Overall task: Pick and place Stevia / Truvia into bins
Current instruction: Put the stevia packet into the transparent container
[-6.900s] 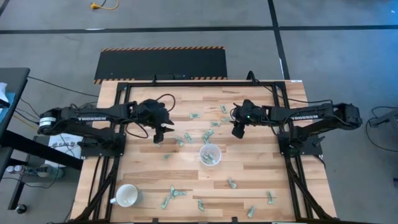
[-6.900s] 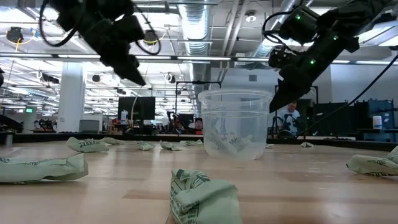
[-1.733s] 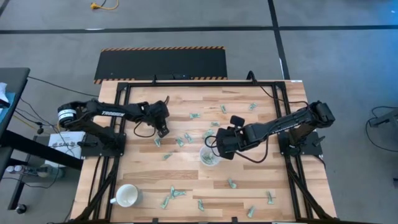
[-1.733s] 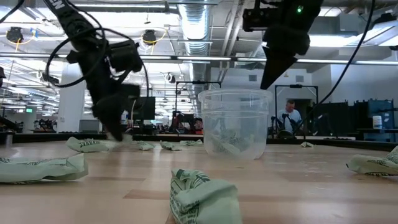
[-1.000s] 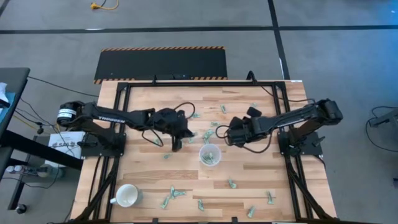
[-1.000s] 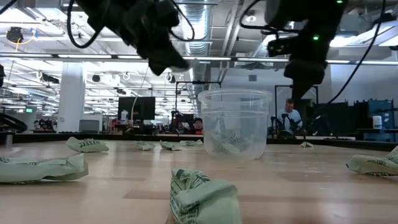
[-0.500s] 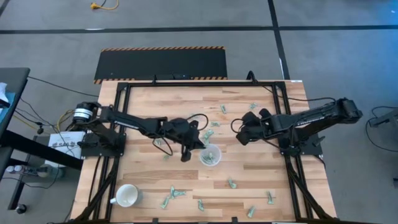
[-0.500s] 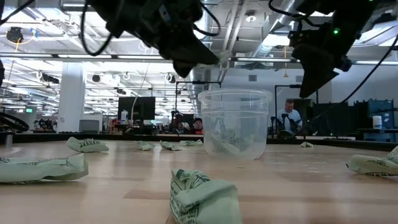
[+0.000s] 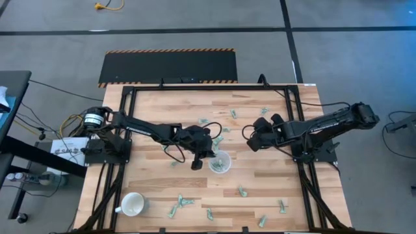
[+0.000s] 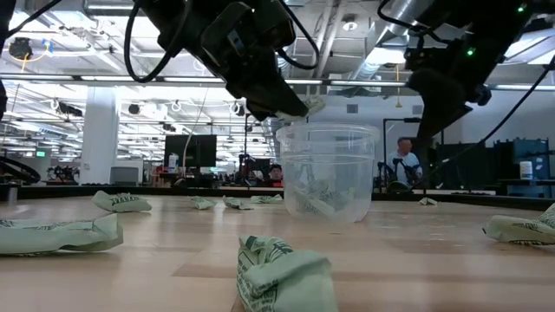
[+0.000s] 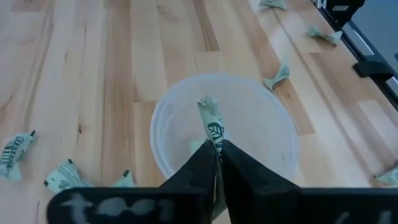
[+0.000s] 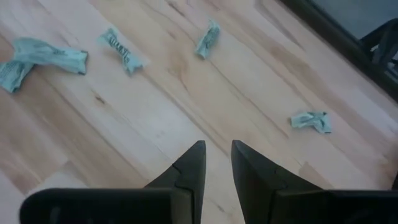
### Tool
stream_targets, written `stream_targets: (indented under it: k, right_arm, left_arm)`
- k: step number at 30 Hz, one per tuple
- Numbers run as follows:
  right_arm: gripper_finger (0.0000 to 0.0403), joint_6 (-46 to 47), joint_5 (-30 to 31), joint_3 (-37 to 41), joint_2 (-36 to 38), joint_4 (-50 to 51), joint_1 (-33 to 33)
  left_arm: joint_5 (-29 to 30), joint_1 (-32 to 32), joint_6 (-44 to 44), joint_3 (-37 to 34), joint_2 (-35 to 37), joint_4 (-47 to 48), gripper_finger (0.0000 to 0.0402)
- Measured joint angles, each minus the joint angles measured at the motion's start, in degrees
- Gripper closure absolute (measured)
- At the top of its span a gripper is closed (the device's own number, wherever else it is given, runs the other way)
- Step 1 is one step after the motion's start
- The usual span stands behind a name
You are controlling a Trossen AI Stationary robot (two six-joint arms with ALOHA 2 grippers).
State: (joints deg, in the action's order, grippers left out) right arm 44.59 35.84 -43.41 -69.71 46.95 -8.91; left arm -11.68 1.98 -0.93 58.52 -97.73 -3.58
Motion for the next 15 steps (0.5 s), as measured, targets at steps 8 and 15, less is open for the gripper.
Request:
stream_targets:
  k: [8, 15]
  right_arm:
    - [0.0333, -0.05, 0.24, -0.01, 0.0, -0.76, 0.04]
    - [0.0333, -0.02, 0.23, -0.01, 0.0, -1.0, 0.04]
  left_arm:
    - [-1.26, 0.0, -1.11, 0.0, 0.02, -0.75, 0.0335]
    - [-2.47, -0.19, -2.1, 0.0, 0.62, 0.81, 0.029]
